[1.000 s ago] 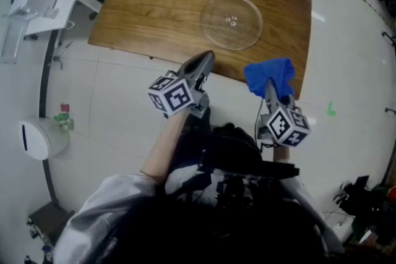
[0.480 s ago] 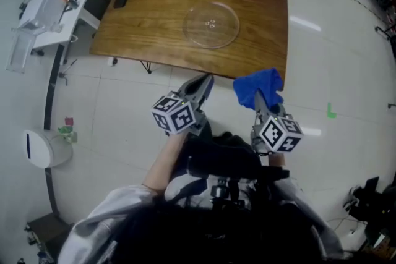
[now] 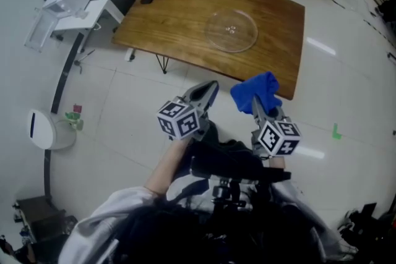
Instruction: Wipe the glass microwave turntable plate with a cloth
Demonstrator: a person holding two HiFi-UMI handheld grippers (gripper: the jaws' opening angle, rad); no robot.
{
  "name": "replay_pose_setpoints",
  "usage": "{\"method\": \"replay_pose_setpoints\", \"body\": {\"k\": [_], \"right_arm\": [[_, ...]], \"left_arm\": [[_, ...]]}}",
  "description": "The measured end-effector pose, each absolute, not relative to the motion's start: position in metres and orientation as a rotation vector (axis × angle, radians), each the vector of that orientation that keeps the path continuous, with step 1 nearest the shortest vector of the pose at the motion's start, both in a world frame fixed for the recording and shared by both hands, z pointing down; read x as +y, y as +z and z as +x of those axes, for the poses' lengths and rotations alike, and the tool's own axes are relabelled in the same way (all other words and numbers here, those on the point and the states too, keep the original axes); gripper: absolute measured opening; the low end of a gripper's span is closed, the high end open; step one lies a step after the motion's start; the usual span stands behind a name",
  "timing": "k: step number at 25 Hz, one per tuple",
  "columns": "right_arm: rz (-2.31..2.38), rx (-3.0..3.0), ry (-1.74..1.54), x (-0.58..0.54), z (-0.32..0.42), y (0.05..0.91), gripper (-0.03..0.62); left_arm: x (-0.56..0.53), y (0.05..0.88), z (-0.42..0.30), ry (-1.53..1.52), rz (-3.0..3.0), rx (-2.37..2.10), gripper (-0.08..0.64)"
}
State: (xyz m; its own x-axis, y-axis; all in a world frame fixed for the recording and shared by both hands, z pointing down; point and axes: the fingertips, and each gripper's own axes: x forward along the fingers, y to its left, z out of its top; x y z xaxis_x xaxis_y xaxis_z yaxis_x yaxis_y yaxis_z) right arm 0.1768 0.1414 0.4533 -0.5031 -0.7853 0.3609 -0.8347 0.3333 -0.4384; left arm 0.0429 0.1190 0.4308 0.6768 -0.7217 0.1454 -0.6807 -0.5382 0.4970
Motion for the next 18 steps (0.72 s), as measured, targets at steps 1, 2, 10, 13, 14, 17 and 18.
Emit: {"method": "replay_pose_setpoints", "body": {"k": [1,2,10,13,14,17,18], "right_arm": [[1.503,-2.491,0.880,0.144,0.174,0.454,0.080],[1.489,-2.485,0.856,0.146,0.171,0.456,0.080],[1.415,-2.459,0.799,0.169,0.161,0.466,0.081],[1.401,-2.461,0.795,0.173,0.157,0.466,0.081],[1.395,-2.462,0.793,0.174,0.155,0.466,0.081],[1.380,-2.465,0.792,0.179,0.151,0.468,0.081],[1.376,-2.466,0.792,0.182,0.150,0.469,0.081]], "left_arm": [[0.122,0.432,0.041,-0.097,2.363,-1.092,-0.005],[0.125,0.434,0.039,-0.092,2.361,-1.101,-0.005],[0.149,0.438,0.038,-0.107,2.362,-1.112,-0.005],[0.154,0.439,0.035,-0.100,2.360,-1.120,-0.005],[0.155,0.439,0.033,-0.100,2.357,-1.123,-0.006],[0.160,0.442,0.030,-0.100,2.348,-1.128,-0.005],[0.162,0.444,0.030,-0.098,2.345,-1.128,-0.006]]}}
